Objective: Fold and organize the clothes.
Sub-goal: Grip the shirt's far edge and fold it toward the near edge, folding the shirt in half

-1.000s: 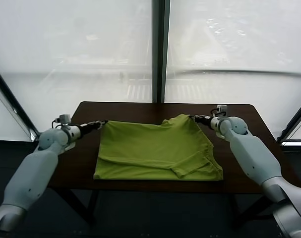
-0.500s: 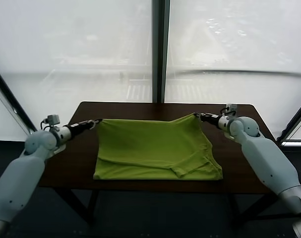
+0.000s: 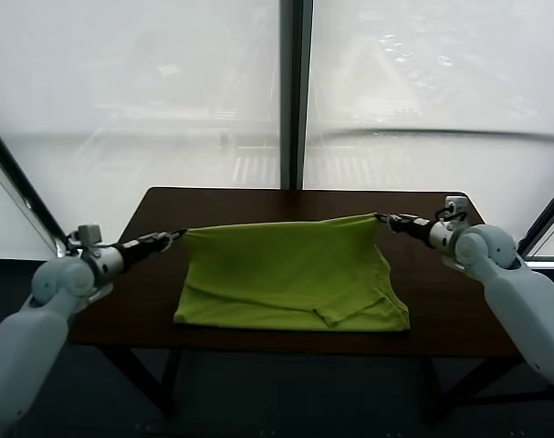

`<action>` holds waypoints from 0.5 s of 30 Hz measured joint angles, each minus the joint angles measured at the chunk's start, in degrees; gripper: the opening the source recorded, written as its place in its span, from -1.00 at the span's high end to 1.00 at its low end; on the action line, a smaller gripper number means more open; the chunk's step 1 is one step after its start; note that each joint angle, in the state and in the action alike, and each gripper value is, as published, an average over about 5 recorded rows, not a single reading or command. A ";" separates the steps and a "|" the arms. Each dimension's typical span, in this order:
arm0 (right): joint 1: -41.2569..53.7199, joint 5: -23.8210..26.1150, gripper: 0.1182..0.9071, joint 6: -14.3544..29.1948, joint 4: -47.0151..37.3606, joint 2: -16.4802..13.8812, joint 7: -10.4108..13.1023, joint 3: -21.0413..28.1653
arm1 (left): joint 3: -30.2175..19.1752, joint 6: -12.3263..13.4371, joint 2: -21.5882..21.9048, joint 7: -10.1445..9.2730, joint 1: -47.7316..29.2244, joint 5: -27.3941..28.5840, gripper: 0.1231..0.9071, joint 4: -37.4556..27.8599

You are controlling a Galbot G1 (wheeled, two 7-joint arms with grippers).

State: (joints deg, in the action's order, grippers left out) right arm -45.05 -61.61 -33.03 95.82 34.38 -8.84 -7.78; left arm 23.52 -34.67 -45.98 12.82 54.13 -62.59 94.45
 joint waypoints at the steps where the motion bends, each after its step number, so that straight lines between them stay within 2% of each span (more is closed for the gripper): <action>1: -0.75 0.02 0.95 -0.16 0.76 -0.40 0.14 0.01 | 0.38 -0.01 0.00 -0.02 0.87 0.07 0.76 0.59; 15: -4.34 -0.10 0.95 -1.52 5.33 -3.86 0.63 1.40 | 4.42 -0.22 0.11 -0.14 9.47 3.04 0.76 5.90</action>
State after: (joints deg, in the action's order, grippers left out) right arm -49.38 -61.70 -34.55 101.15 30.52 -8.21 -6.38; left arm 27.95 -34.89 -45.87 12.68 63.60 -59.55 100.36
